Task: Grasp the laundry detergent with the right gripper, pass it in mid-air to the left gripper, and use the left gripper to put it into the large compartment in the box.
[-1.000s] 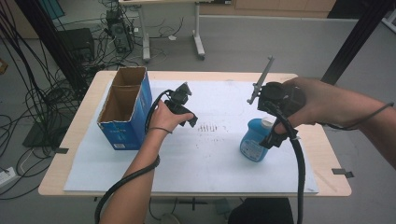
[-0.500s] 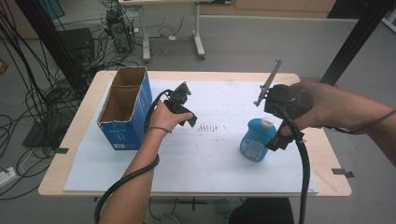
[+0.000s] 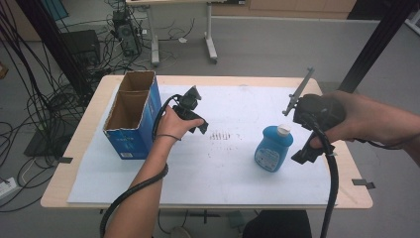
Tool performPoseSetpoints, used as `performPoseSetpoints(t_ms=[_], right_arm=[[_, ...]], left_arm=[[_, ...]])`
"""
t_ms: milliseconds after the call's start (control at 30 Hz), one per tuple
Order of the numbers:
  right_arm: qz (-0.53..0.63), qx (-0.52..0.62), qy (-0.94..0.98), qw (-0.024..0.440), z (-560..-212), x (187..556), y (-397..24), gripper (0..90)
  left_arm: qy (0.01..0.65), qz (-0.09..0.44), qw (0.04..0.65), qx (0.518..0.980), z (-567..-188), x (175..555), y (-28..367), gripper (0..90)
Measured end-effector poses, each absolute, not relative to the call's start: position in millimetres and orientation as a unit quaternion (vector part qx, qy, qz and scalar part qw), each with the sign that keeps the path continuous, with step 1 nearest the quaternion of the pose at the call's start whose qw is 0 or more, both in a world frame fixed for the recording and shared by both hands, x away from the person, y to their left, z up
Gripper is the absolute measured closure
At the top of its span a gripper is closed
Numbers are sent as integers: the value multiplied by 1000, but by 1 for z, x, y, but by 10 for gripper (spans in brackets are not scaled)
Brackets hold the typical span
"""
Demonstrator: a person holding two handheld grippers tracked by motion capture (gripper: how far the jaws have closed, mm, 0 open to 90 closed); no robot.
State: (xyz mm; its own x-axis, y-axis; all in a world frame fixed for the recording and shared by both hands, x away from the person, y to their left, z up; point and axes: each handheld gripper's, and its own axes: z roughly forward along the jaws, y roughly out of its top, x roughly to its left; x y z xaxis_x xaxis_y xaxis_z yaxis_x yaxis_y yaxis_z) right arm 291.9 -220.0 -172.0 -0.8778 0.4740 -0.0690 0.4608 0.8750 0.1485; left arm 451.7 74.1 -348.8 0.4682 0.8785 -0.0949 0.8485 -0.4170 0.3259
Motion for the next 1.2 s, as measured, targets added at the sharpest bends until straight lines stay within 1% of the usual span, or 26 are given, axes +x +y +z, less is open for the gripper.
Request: performPoseSetpoints(t_ms=[633,1033,1200], right_arm=[[61,298,951,55,-189,290,-264,52],[68,310,947,53,-204,292,-274,54],[71,320,943,64,-217,294,-281,60]], left_arm=[[508,42,163,845,-352,452,66,97],[507,41,160,846,-354,452,64,96],[506,39,157,847,-355,452,63,96]])
